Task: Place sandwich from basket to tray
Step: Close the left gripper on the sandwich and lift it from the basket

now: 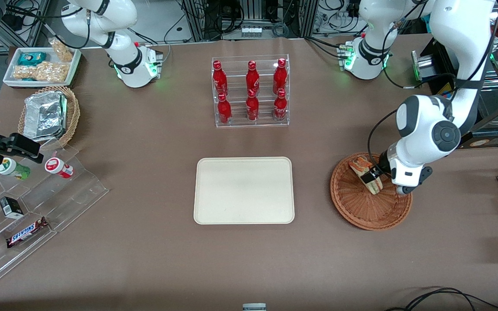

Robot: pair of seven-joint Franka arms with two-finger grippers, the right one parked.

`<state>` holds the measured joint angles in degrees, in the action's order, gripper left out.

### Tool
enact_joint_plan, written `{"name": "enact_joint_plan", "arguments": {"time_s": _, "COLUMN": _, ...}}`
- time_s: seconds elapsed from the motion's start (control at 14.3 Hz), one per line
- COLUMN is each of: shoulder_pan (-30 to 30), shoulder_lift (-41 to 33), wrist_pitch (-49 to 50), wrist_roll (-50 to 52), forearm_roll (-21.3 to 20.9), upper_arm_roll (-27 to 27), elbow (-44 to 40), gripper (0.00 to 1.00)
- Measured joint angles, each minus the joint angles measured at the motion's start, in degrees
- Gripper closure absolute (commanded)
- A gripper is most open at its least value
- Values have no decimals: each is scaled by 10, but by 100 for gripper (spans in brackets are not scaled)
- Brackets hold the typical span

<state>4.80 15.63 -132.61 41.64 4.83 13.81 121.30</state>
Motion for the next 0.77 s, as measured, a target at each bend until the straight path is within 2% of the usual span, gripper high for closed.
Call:
{"name": "enact_joint_plan", "arguments": {"time_s": 0.21, "shoulder_pan": 0, "shoulder_lift": 17, "wrist_pitch": -8, "wrist_roll": 0, "forearm_roll": 0, "upper_arm_roll": 4, "elbow": 1, "gripper": 2}}
{"name": "enact_joint_plan", "arguments": {"time_s": 0.35, "shoulder_pan": 0, "shoulder_lift": 27, "wrist_pitch": -8, "wrist_roll": 1, "forearm_roll": 0, "upper_arm_roll": 4, "elbow": 2, "gripper": 55}}
{"name": "enact_joint_plan", "arguments": {"time_s": 0.42, "shoulder_pan": 0, "shoulder_lift": 31, "wrist_pitch": -8, "wrist_roll": 6, "forearm_roll": 0, "upper_arm_roll": 4, "elbow": 2, "gripper": 73}}
{"name": "enact_joint_plan", "arguments": {"time_s": 0.49, "shoulder_pan": 0, "shoulder_lift": 33, "wrist_pitch": -8, "wrist_roll": 12, "forearm_roll": 0, "upper_arm_roll": 4, "elbow": 2, "gripper": 85}}
{"name": "enact_joint_plan", "arguments": {"time_s": 0.77, "shoulder_pan": 0, "shoulder_lift": 28, "wrist_pitch": -2, "wrist_roll": 24, "forearm_roll": 0, "upper_arm_roll": 7, "elbow": -5, "gripper": 92}}
